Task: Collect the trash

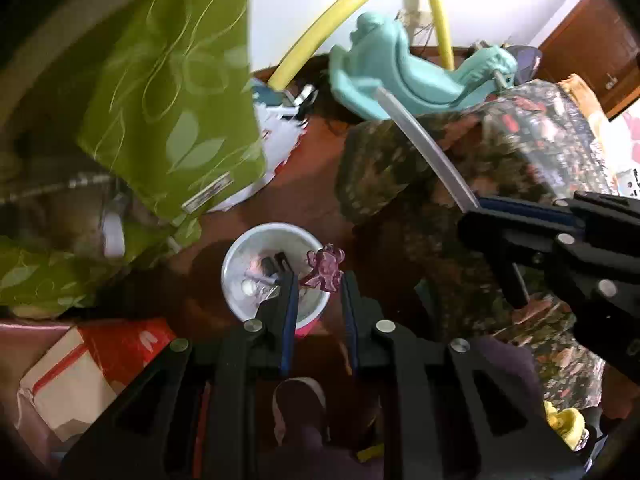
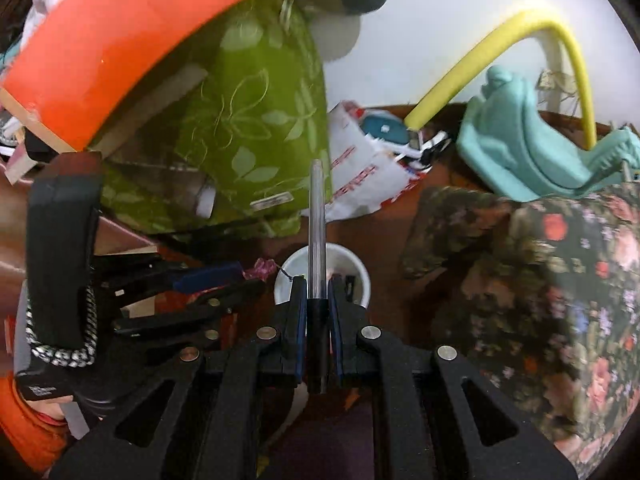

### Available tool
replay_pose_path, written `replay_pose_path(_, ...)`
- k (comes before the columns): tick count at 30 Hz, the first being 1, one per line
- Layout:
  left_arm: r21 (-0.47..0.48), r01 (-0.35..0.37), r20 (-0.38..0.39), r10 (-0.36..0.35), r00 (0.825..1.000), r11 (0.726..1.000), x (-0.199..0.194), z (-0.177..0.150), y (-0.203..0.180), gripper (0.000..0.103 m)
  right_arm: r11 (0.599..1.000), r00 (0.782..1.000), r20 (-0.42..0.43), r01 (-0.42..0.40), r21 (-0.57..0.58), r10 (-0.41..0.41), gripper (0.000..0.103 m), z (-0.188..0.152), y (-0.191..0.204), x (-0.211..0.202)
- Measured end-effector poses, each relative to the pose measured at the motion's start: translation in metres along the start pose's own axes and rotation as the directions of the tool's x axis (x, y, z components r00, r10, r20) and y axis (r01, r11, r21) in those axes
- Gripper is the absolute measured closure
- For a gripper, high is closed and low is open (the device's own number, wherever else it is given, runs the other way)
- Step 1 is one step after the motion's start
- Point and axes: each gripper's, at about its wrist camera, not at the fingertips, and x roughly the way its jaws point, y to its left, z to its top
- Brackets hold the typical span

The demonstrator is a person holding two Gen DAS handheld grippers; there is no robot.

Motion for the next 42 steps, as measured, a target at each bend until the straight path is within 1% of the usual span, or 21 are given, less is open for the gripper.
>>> replay_pose_path(5, -0.061, -0.001, -0.034, -0.001, 0.999, 0.998, 0.017, -0.002, 0.023, 0.083, 0.999, 0.999, -0.044, -0.032, -0.011, 0.032, 0.093, 0.01, 0.011, 0.022)
replay_pose_path(7, -0.102, -0.003, -0.048, -0.002, 0.999, 0.995, 0.023, -0.003, 0.034, 0.08, 0.999, 0.998, -0.051, -0.027, -0.024, 0.026, 0.092, 0.013, 0.017, 0.029)
replay_pose_path(8, -0.117, -0.006, -0.058, -0.001, 0.998, 0.993, 0.026, -0.003, 0.038, 0.074, 0.999, 0.998, -0.063, -0.02, -0.026, 0.018, 0.086, 0.015, 0.019, 0.033)
replay_pose_path(9, -0.126, -0.008, -0.066, -0.001, 0.998, 0.992, 0.028, -0.004, 0.041, 0.071, 1.0, 0.997, -0.08, -0.014, -0.019, 0.012, 0.082, 0.015, 0.02, 0.036)
replay_pose_path(10, -0.134, -0.007, -0.072, -0.003, 0.997, 0.991, 0.029, -0.005, 0.044, 0.071, 1.0, 0.996, -0.083, -0.014, -0.01, 0.013, 0.074, 0.015, 0.02, 0.038)
replay_pose_path(11, -0.137, -0.007, -0.076, -0.003, 0.997, 0.991, 0.029, -0.005, 0.045, 0.07, 1.0, 0.996, -0.082, -0.015, 0.0, 0.015, 0.07, 0.015, 0.02, 0.04)
replay_pose_path(16, -0.139, -0.007, -0.081, -0.004, 0.997, 0.99, 0.023, -0.011, 0.045, 0.07, 0.998, 0.994, -0.105, -0.013, 0.061, 0.019, 0.07, 0.004, 0.014, 0.042)
replay_pose_path(22, -0.093, 0.04, -0.035, -0.043, 0.998, 0.995, 0.002, -0.011, 0.026, 0.07, 0.996, 0.998, -0.024, 0.052, 0.077, -0.05, 0.07, -0.007, 0.013, 0.002)
replay_pose_path(26, -0.033, 0.069, 0.012, -0.069, 0.998, 0.997, -0.019, -0.01, 0.0, 0.07, 0.989, 0.99, 0.077, 0.114, 0.095, -0.122, 0.07, -0.015, 0.016, -0.038)
replay_pose_path(29, 0.007, 0.089, 0.059, -0.09, 0.994, 0.996, -0.037, -0.01, -0.021, 0.07, 0.978, 0.971, 0.15, 0.171, 0.121, -0.188, 0.07, -0.025, 0.018, -0.071)
replay_pose_path(30, 0.027, 0.097, 0.085, -0.099, 0.991, 0.995, -0.047, -0.011, -0.03, 0.07, 0.97, 0.96, 0.172, 0.198, 0.141, -0.221, 0.07, -0.03, 0.019, -0.084)
replay_pose_path(32, 0.051, 0.11, 0.121, -0.115, 0.986, 0.993, -0.061, -0.012, -0.041, 0.07, 0.959, 0.944, 0.207, 0.223, 0.176, -0.258, 0.07, -0.039, 0.02, -0.102)
replay_pose_path(34, 0.078, 0.121, 0.175, -0.133, 0.976, 0.99, -0.083, -0.013, -0.052, 0.07, 0.944, 0.921, 0.254, 0.242, 0.223, -0.296, 0.07, -0.05, 0.023, -0.125)
replay_pose_path(35, 0.101, 0.132, 0.213, -0.151, 0.965, 0.986, -0.098, -0.014, -0.057, 0.07, 0.938, 0.908, 0.276, 0.252, 0.238, -0.314, 0.07, -0.055, 0.025, -0.135)
replay_pose_path(36, 0.117, 0.136, 0.239, -0.161, 0.958, 0.984, -0.109, -0.015, -0.06, 0.07, 0.931, 0.893, 0.299, 0.266, 0.251, -0.336, 0.07, -0.06, 0.028, -0.146)
replay_pose_path(37, 0.133, 0.136, 0.268, -0.167, 0.949, 0.982, -0.121, -0.016, -0.064, 0.07, 0.92, 0.872, 0.325, 0.286, 0.267, -0.365, 0.07, -0.065, 0.032, -0.158)
replay_pose_path(38, 0.153, 0.132, 0.302, -0.174, 0.937, 0.979, -0.134, -0.017, -0.067, 0.07, 0.907, 0.845, 0.356, 0.306, 0.289, -0.398, 0.07, -0.07, 0.037, -0.171)
replay_pose_path(39, 0.182, 0.125, 0.345, -0.182, 0.921, 0.975, -0.151, -0.019, -0.071, 0.07, 0.9, 0.829, 0.375, 0.314, 0.302, -0.415, 0.07, -0.074, 0.04, -0.179)
replay_pose_path(40, 0.205, 0.117, 0.378, -0.189, 0.906, 0.972, -0.165, -0.02, -0.073, 0.07, 0.89, 0.802, 0.406, 0.322, 0.323, -0.438, 0.07, -0.08, 0.044, -0.192)
replay_pose_path(41, 0.222, 0.112, 0.4, -0.195, 0.896, 0.969, -0.173, -0.021, -0.074, 0.07, 0.882, 0.783, 0.427, 0.326, 0.339, -0.453, 0.07, -0.084, 0.047, -0.201)
replay_pose_path(42, 0.25, 0.097, 0.442, -0.202, 0.874, 0.964, -0.19, -0.025, -0.077, 0.07, 0.87, 0.753, 0.454, 0.329, 0.366, -0.476, 0.07, -0.09, 0.052, -0.214)
